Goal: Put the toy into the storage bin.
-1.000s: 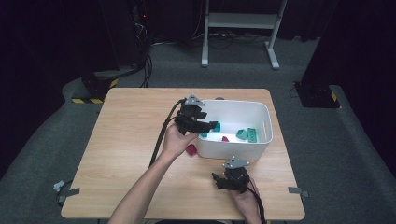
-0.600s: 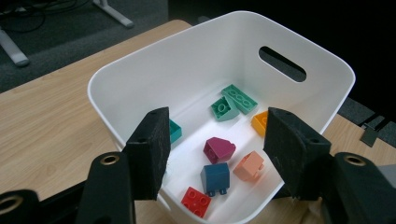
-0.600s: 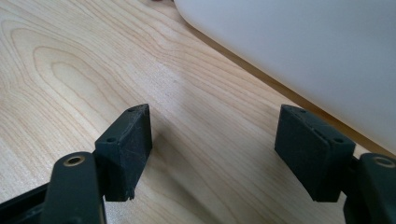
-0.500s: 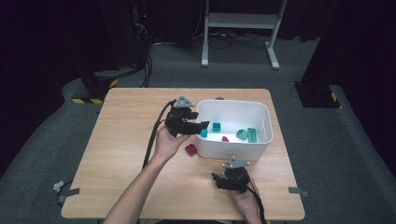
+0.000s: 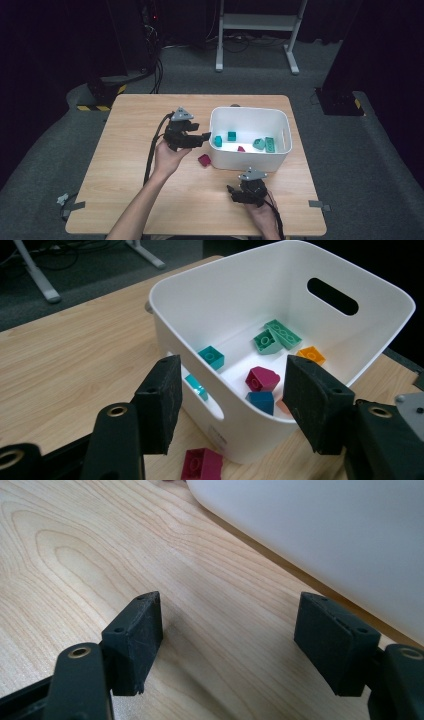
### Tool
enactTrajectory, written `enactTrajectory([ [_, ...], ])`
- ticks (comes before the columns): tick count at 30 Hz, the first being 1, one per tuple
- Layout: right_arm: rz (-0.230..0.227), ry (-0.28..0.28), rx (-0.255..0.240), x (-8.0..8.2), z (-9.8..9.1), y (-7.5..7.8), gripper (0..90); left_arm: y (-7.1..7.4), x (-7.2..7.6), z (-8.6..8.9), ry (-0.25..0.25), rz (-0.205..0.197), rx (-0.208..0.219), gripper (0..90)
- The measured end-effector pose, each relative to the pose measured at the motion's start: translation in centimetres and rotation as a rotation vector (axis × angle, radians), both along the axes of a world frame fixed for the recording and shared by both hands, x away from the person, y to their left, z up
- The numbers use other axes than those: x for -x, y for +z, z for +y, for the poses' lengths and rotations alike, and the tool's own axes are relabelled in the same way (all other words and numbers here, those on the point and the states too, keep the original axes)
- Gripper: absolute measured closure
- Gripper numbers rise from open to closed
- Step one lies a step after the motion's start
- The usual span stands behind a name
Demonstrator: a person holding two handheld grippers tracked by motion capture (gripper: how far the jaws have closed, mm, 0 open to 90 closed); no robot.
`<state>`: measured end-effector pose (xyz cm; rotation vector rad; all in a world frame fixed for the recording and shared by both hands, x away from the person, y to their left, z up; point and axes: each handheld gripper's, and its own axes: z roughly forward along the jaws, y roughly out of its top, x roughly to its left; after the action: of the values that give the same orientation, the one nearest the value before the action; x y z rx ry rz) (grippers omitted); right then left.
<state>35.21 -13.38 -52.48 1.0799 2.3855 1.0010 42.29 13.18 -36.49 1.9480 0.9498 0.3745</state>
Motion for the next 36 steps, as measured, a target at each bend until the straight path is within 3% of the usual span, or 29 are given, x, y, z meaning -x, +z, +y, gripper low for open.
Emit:
enactTrajectory([
  [17,0.001,-0.001,-0.001,0.0,0.0,0.0,27.4,-2.6,0.8,1.9,0.043,0.026,-0.020,40.1],
  [23,0.001,0.000,-0.001,0.0,0.0,0.0,27.4,-4.4,0.9,1.8,0.044,0.048,-0.050,39.8],
  [29,0.001,-0.001,-0.001,0.0,0.0,0.0,27.4,-6.0,1.0,1.5,0.038,0.079,-0.048,39.4],
  [36,0.001,0.000,-0.002,0.0,0.0,0.0,27.5,-7.9,0.7,1.0,0.044,0.114,-0.085,38.9],
])
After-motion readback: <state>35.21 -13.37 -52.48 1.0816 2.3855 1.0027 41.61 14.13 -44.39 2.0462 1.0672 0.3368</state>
